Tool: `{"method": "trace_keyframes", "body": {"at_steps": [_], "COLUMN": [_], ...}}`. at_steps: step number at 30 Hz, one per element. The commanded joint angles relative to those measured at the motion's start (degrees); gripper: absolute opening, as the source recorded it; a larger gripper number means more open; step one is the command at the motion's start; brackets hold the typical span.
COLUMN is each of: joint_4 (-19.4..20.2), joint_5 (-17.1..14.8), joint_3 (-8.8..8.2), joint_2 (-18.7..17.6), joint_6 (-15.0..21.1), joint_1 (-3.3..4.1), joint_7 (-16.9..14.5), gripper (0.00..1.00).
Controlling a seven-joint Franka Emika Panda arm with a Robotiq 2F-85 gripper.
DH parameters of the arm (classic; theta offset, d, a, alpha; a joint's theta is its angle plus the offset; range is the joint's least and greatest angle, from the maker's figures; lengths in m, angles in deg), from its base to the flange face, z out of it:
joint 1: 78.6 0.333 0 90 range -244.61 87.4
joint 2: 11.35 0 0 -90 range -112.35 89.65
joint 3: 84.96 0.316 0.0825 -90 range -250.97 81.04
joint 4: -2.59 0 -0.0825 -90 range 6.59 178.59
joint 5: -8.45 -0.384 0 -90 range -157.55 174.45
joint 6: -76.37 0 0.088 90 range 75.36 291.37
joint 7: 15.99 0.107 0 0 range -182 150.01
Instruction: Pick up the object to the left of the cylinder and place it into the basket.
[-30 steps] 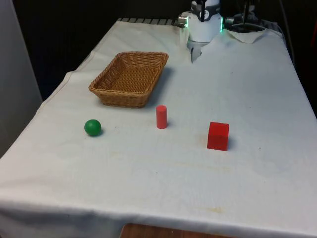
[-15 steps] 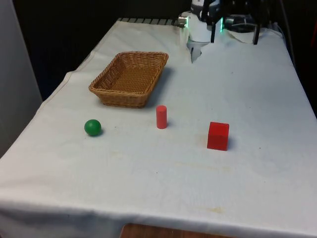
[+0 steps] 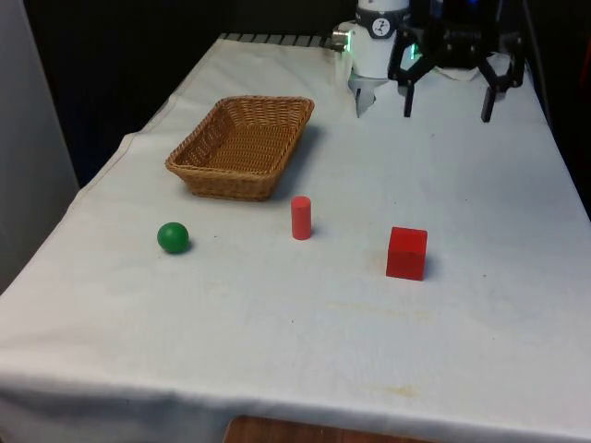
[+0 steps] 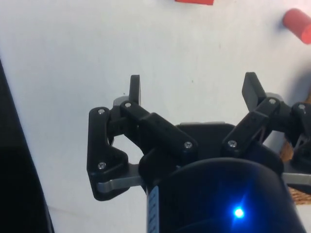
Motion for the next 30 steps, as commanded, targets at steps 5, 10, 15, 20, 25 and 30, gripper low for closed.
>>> {"method": "trace_keyframes", "body": {"at_steps": [5,10,15,20,25,30], "joint_4": [0.0,-0.1,-0.2,-0.2,-0.2,-1.7], "joint_5": [0.0,-0.5,-0.6,-1.0,-1.1,-3.1], "joint_3": [0.57,1.09,1.20,1.26,0.92,1.55], "joint_2": [-1.4,-3.3,-5.2,-6.6,-8.0,-11.1], "joint_6": [1.9,4.6,7.2,9.0,10.5,12.1], "joint_1": [0.06,-0.06,-0.23,-0.34,-0.11,-0.92], "joint_7": [0.6,0.9,1.1,1.2,1.3,0.7], "gripper": [1.00,1.00,1.00,1.00,1.00,1.00]}}
